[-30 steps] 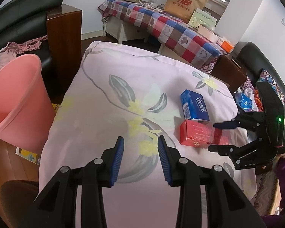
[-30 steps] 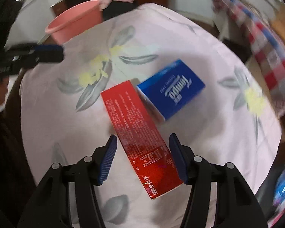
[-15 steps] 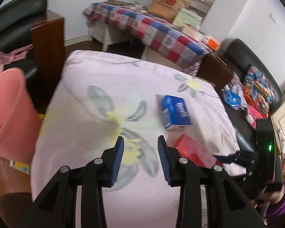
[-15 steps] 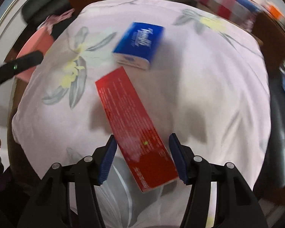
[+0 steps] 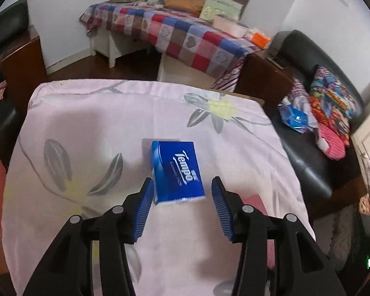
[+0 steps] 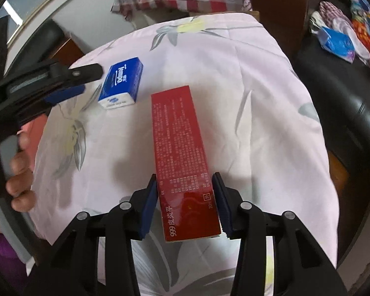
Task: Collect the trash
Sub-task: 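Lower the right tool onto the long red box and close on it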
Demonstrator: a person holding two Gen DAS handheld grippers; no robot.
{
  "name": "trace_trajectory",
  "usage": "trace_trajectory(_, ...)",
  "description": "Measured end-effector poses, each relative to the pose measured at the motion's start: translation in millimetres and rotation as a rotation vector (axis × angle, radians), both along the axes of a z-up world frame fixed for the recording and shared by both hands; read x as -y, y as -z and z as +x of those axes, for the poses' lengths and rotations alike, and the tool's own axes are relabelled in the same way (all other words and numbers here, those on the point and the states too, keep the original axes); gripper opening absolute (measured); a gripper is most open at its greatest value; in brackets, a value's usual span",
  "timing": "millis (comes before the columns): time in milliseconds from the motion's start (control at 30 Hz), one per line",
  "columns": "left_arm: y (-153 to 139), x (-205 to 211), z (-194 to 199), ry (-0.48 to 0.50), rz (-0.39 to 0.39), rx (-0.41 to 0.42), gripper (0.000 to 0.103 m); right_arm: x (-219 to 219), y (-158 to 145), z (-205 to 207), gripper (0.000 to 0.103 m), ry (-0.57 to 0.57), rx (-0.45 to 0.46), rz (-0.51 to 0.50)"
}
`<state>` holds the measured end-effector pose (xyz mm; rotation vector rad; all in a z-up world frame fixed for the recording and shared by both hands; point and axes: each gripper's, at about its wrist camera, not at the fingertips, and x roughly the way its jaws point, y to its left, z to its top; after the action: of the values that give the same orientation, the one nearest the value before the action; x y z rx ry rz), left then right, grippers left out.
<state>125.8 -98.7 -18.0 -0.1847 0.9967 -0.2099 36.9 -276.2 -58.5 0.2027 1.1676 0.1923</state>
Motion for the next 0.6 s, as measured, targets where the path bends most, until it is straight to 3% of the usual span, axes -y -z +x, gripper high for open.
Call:
trace_trajectory(200, 17.9, 16.0, 18.9, -0.037, 0.036, -0.047, 0.048, 0.2, 1.6, 4.4, 0.045, 0.011, 0.029, 0.017)
trace_trajectory(500, 22.7, 39.9, 20.8, -0.022, 0.203, -0.002, 0.05, 7.5, 2.0, 2.0, 0.045, 0.014, 0.034, 0.054)
trace_trajectory(600, 23.4, 34.0, 22.4, -0.036, 0.208, -0.003, 0.05, 6.4, 1.6, 2.9, 0.045, 0.014, 0.036, 0.049)
